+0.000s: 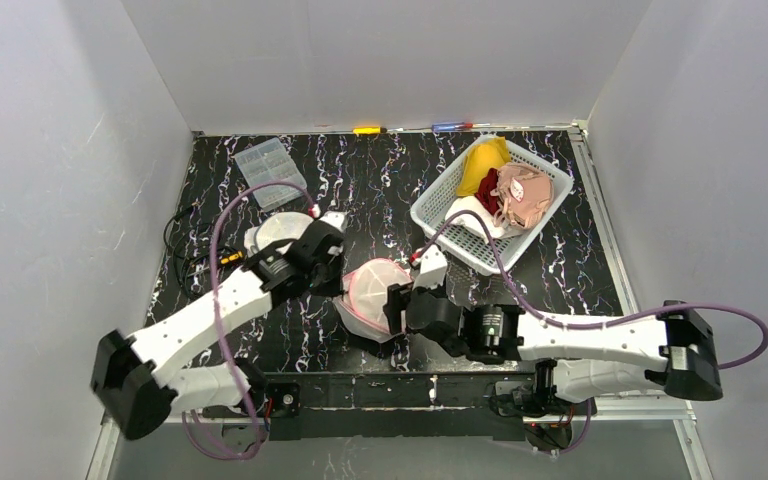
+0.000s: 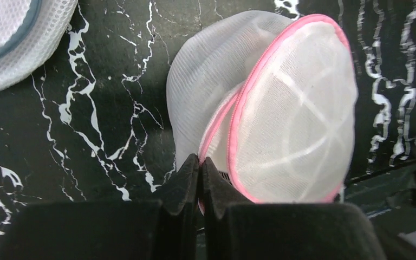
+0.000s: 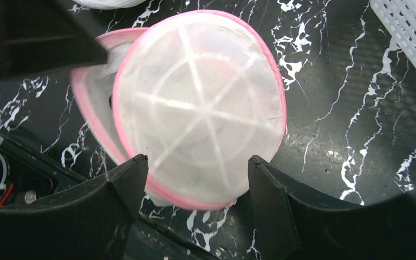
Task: Unzip the laundry bag and remove the bra
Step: Open the laundry bag at the center of the board.
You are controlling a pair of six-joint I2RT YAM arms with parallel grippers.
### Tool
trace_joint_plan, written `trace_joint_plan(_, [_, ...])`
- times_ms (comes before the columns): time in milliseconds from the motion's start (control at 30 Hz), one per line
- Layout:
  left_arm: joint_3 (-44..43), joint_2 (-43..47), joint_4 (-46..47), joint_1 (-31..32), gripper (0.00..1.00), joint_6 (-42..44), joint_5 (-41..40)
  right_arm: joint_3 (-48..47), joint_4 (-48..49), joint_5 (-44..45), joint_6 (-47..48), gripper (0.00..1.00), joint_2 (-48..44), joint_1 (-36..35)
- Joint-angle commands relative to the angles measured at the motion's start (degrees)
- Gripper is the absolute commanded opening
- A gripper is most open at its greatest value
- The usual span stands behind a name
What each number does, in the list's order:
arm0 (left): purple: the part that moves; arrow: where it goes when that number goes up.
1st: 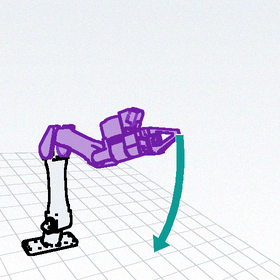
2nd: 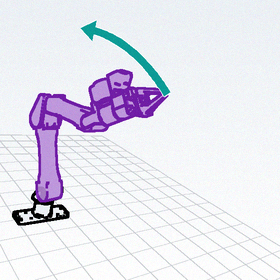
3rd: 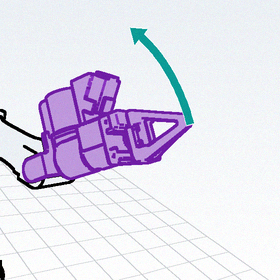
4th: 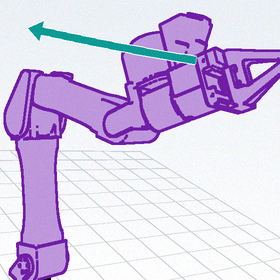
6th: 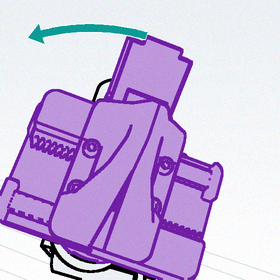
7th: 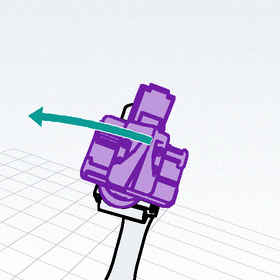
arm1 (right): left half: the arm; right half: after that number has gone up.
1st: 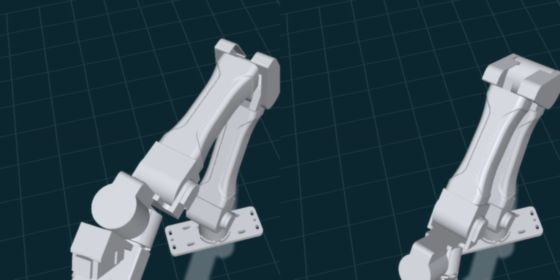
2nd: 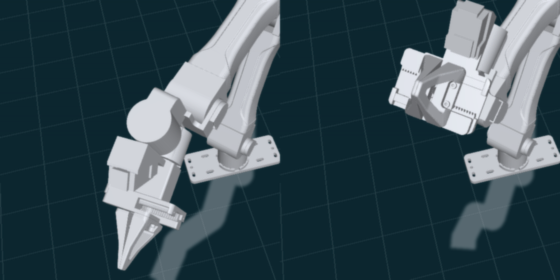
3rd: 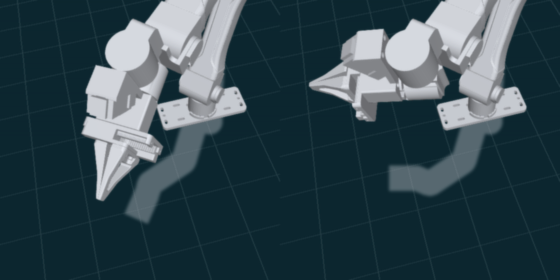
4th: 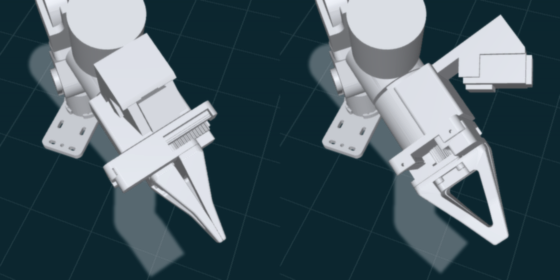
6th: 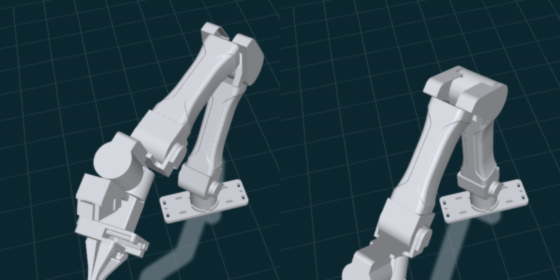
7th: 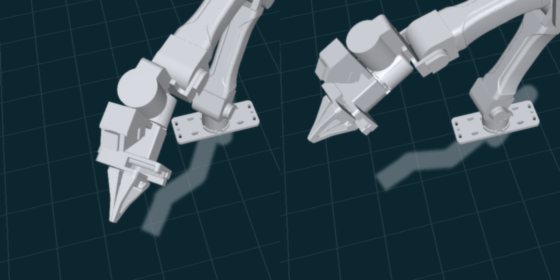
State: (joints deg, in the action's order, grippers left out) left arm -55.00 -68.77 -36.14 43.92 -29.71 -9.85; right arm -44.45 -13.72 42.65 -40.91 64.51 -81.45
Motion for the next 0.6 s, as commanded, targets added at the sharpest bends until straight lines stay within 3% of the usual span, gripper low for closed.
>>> trace_joint_plan(0, [6.2, 11.1, 7.3, -0.4, 0.0, -5.7, 1.2, -4.9, 6.9, -3.7, -2.1, 0.76, 3.4, 2.8])
trace_joint_plan(233, [10.3, 17.5, 16.3, -0.3, 0.0, -10.6, 8.2, -7.0, 12.3, -6.4, -4.7, 0.8, 7.1, 5.1])
trace_joint_plan(567, [12.0, 17.5, 20.2, -0.4, 0.0, -14.1, 12.0, -9.4, 7.7, -2.4, -7.7, 0.8, 12.3, 6.3])
